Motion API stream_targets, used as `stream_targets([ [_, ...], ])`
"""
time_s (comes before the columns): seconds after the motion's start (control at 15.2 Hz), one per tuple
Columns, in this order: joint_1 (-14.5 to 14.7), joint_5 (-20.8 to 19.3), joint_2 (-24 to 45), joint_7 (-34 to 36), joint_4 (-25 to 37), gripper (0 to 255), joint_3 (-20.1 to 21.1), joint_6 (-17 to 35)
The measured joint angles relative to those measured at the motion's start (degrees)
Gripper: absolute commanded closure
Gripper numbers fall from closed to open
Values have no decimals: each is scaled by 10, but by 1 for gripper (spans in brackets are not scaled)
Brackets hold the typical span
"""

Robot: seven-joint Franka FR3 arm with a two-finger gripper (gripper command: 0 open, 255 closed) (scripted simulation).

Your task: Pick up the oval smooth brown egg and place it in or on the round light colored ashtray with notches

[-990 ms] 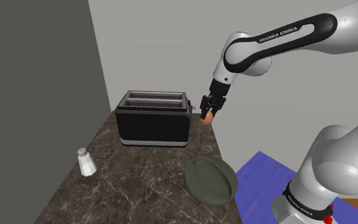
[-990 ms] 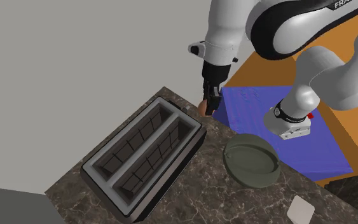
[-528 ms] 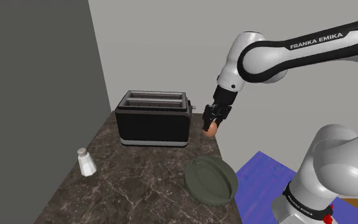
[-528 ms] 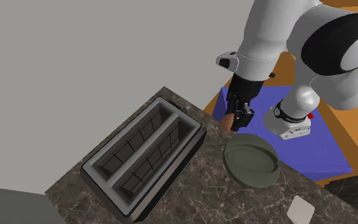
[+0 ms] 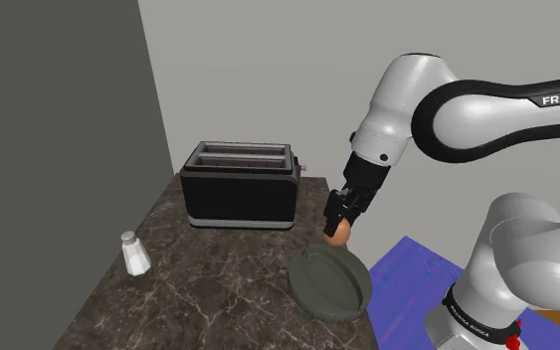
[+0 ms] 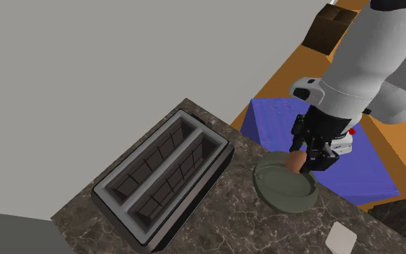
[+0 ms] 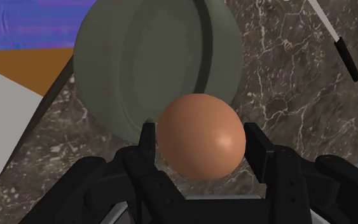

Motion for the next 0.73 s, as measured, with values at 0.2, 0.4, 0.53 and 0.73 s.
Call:
stream_targets([
  [0.2, 15, 17, -7, 16, -18, 255, 20, 15],
  [0.4, 21, 27, 0, 13, -36, 255, 27, 40],
  [0.53, 23, 33, 5, 8, -47, 255, 29, 56],
  [0.73, 29, 45, 21, 0, -64, 255, 35, 88],
])
